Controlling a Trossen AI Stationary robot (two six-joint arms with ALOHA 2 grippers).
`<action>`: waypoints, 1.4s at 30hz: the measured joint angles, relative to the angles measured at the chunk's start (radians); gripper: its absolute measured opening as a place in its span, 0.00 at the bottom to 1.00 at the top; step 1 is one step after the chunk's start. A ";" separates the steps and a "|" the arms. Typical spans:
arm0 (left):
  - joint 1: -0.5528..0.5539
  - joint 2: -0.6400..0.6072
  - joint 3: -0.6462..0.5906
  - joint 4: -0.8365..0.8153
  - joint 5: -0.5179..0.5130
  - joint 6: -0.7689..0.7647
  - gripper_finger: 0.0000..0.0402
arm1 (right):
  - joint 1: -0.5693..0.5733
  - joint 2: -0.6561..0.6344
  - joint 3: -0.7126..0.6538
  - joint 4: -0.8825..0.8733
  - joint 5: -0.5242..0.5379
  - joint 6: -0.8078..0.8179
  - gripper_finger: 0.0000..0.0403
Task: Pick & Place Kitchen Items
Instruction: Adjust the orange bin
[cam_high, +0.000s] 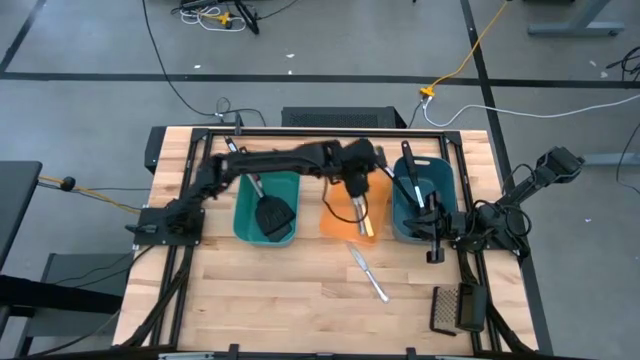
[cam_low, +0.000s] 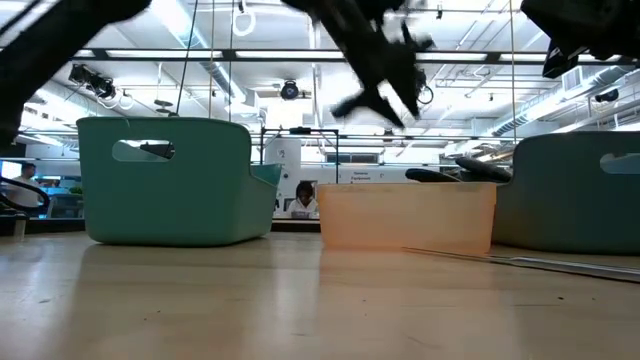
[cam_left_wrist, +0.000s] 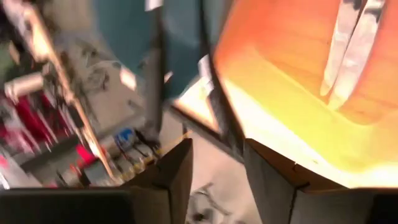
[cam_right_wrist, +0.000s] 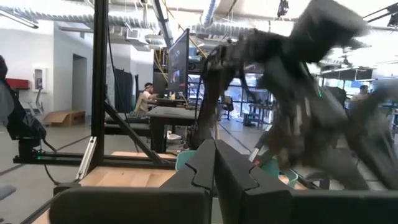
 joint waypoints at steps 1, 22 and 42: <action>0.000 -0.032 0.000 -0.028 -0.005 -0.050 0.35 | 0.000 0.000 0.000 0.000 0.006 0.000 0.03; 0.094 -0.681 -0.002 -0.512 0.412 -1.030 0.01 | 0.000 0.000 0.000 -0.004 0.039 -0.014 0.03; 0.165 -1.407 -1.042 0.282 0.460 -1.417 0.00 | 0.000 0.000 0.000 0.001 -0.002 0.010 0.01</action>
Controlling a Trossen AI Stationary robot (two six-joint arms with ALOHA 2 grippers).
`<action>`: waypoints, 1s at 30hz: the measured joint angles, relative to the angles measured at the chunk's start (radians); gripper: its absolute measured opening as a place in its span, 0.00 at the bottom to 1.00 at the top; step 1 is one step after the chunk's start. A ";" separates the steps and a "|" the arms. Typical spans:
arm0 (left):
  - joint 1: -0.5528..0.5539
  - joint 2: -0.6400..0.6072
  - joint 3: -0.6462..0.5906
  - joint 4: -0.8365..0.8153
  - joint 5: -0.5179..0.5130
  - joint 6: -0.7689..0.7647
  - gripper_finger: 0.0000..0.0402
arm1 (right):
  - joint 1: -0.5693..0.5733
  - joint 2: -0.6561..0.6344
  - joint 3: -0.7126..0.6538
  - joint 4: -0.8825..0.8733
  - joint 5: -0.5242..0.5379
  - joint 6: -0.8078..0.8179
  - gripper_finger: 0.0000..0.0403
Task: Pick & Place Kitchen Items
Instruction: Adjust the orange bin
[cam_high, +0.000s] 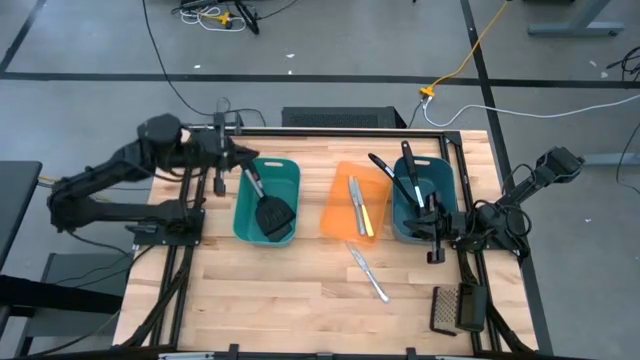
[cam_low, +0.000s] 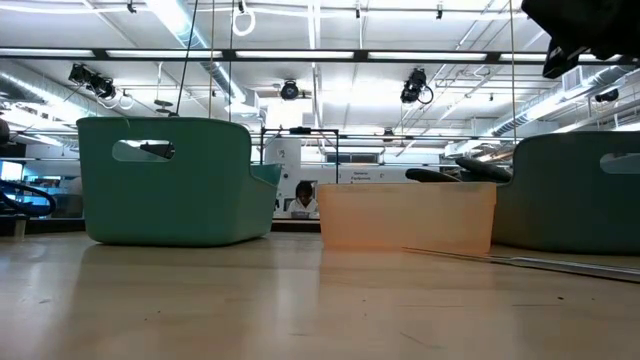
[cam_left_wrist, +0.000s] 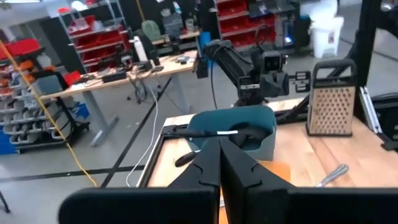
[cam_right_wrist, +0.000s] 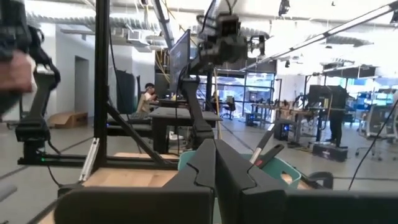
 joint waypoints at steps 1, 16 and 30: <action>0.000 -0.033 -0.052 0.033 -0.003 -0.012 0.00 | 0.000 0.000 0.000 0.000 -0.001 0.015 0.01; -0.013 -0.342 -0.721 0.602 0.005 -0.113 0.00 | -0.091 -0.007 0.000 -0.086 -0.106 0.149 0.00; -0.006 -0.519 -0.883 0.565 -0.003 -0.104 0.00 | -0.132 -0.007 0.000 -0.131 -0.124 0.201 0.01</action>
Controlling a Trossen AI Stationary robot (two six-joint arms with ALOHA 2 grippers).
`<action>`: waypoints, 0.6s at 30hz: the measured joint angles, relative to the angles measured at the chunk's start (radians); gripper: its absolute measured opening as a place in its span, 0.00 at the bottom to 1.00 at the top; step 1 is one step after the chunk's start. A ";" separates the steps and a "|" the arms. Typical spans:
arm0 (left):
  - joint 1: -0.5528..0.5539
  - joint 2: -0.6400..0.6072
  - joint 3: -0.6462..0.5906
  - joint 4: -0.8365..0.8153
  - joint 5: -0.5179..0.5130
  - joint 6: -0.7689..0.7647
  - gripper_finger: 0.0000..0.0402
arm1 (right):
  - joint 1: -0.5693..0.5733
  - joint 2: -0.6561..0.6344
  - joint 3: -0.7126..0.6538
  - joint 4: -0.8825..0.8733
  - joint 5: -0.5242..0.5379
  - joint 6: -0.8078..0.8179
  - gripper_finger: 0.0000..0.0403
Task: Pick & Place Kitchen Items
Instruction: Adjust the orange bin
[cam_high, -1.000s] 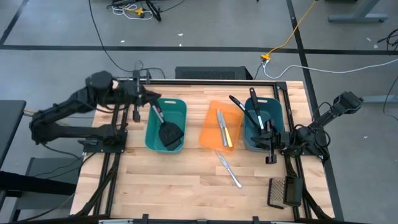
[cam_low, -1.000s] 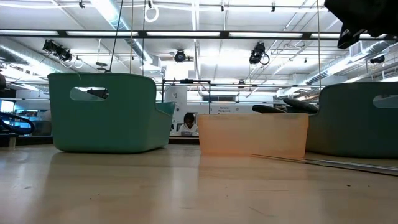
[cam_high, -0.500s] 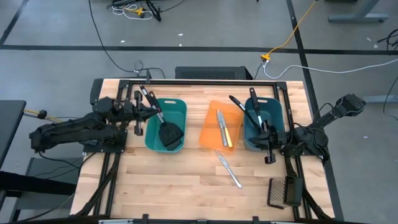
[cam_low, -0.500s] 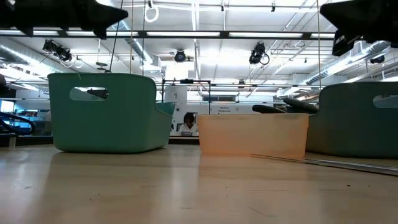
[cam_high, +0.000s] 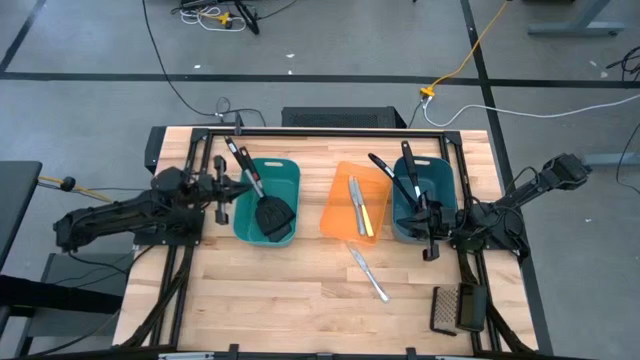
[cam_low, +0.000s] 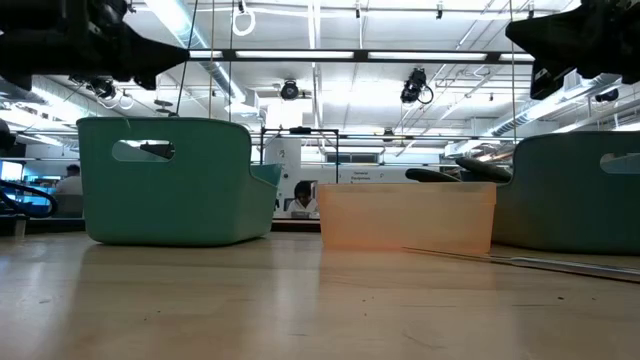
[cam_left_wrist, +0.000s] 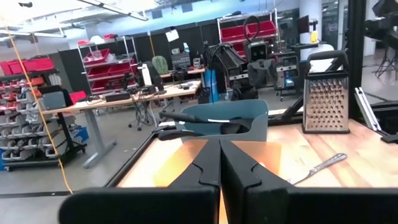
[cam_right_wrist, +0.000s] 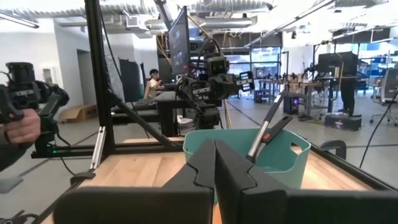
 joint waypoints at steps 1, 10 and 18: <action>0.000 -0.020 -0.012 -0.004 0.001 -0.005 0.00 | 0.000 0.000 0.000 -0.002 -0.003 0.002 0.01; 0.000 -0.174 -0.081 -0.083 0.004 -0.010 0.00 | 0.000 0.002 0.000 -0.031 0.022 0.049 0.01; 0.000 -0.223 -0.101 -0.083 -0.004 0.002 0.02 | -0.009 0.048 0.195 -0.429 0.115 0.203 0.01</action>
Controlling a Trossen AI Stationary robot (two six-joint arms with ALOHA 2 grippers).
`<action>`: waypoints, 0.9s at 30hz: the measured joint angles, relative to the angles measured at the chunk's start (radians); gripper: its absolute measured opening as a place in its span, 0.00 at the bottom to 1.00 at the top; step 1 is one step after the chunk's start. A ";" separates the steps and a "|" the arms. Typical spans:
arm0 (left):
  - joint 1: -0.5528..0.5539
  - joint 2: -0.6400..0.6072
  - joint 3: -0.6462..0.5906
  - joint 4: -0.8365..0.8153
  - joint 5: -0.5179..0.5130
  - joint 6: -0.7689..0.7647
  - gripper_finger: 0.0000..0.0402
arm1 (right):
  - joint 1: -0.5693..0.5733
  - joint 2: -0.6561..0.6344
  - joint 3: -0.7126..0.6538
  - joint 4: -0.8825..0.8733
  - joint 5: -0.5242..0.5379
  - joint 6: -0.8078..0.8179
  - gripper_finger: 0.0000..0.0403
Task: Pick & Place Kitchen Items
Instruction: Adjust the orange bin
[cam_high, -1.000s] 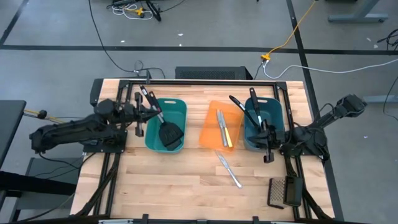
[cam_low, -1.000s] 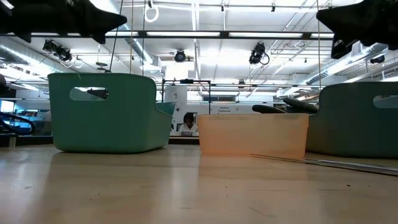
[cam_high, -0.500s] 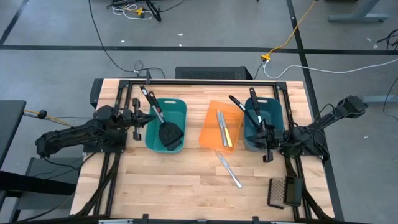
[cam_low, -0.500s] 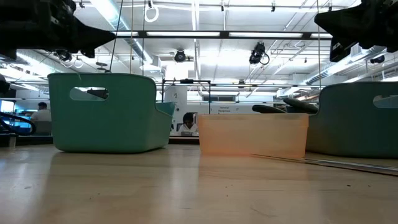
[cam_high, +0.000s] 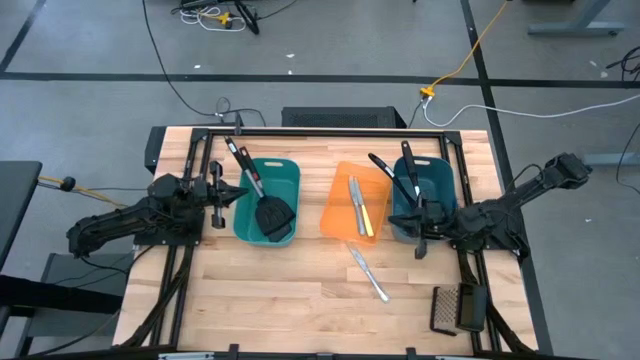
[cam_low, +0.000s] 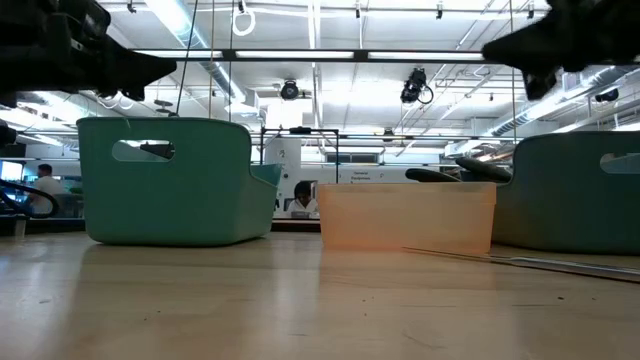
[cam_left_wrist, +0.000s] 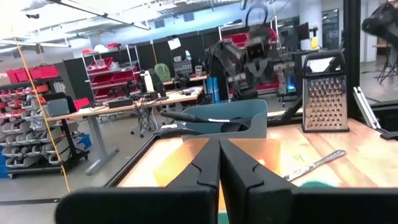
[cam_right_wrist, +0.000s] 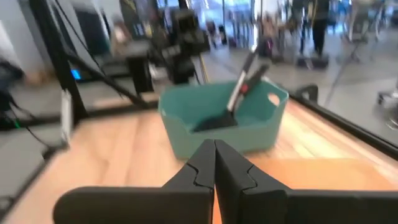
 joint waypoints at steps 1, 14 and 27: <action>0.000 0.000 0.000 -0.001 0.000 0.003 0.03 | -0.003 0.025 0.057 -0.085 0.001 0.015 0.01; 0.000 0.002 0.000 0.003 0.000 -0.004 0.02 | -0.177 0.552 0.685 -0.789 -0.178 0.266 0.24; 0.000 0.002 0.000 0.006 0.000 0.003 0.05 | -0.348 0.972 0.970 -0.983 -0.418 0.249 0.46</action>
